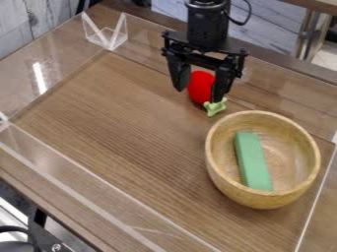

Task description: Move the red fruit to the right

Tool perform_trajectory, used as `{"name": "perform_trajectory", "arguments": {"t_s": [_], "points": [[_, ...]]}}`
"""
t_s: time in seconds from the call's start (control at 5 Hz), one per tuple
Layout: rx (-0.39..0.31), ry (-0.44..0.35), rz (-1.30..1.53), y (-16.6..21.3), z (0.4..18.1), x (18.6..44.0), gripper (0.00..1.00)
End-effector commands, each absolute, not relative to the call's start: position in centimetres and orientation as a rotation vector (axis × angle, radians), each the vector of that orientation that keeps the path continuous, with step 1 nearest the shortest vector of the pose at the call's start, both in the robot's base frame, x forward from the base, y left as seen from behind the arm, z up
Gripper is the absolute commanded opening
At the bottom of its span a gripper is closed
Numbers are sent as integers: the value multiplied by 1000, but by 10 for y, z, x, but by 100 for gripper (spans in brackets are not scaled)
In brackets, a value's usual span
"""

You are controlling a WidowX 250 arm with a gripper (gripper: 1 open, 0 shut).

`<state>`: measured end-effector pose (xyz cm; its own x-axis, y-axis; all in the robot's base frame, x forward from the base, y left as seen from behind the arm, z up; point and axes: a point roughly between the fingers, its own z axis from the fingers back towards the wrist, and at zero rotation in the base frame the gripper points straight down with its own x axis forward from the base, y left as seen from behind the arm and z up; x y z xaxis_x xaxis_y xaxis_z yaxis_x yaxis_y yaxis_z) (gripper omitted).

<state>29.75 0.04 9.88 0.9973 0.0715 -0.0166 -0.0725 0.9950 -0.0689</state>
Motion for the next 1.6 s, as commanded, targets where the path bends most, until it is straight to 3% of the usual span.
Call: {"name": "perform_trajectory", "arguments": {"t_s": [0.0, 0.6, 1.4], "points": [[-70, -77, 75, -9, 122, 298, 100], [-66, -101, -53, -31, 129, 303, 100], [-70, -101, 23, -16, 133, 299, 100]]}}
